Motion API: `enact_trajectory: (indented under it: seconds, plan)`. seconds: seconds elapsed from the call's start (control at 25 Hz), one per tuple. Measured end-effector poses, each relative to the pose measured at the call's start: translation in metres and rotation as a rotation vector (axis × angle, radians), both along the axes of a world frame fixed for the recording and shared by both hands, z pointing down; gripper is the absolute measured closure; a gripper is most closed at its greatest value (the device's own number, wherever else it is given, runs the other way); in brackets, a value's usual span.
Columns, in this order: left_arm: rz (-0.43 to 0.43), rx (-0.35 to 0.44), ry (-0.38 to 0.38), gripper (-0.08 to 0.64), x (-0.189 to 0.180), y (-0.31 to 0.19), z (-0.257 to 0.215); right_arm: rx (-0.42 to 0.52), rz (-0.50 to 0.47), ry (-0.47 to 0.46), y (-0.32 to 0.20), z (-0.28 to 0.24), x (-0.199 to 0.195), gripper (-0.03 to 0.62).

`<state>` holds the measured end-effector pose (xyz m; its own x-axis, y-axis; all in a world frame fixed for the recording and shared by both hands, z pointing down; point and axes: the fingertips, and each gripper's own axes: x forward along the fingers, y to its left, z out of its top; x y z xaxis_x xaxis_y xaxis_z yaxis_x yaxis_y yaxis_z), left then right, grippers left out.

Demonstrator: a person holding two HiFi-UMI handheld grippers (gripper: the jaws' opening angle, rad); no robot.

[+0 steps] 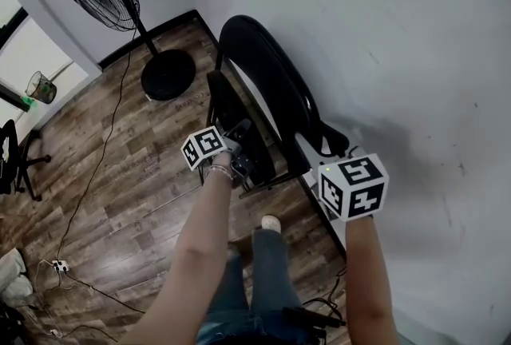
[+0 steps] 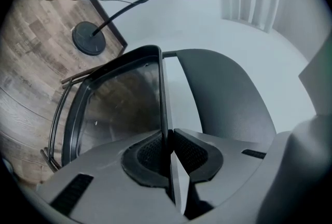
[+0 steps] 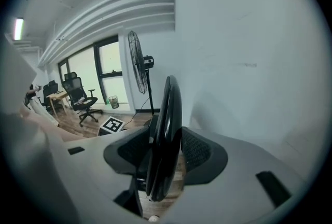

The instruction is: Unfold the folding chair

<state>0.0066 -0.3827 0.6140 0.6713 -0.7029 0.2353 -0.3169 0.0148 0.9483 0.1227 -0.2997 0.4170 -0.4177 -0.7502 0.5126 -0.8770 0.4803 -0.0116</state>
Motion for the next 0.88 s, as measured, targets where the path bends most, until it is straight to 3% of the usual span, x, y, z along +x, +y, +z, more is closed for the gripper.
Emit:
enact_trajectory:
  seconds: [0.24, 0.44, 0.68, 0.88]
  plan:
    - [0.004, -0.005, -0.021, 0.515, -0.02, 0.011, -0.002, -0.057, -0.092, 0.031, -0.023, -0.006, -0.044, 0.406]
    - [0.054, -0.008, -0.104, 0.495, -0.035, 0.02, -0.002, -0.149, -0.092, 0.089, -0.033, -0.002, -0.072, 0.422]
    - [0.073, -0.025, -0.143, 0.48, -0.054, 0.029, -0.002, -0.11, -0.082, 0.318, -0.029, -0.002, -0.085, 0.413]
    - [0.092, -0.015, -0.16, 0.469, -0.075, 0.041, -0.003, -0.093, -0.072, 0.329, -0.023, -0.005, -0.095, 0.407]
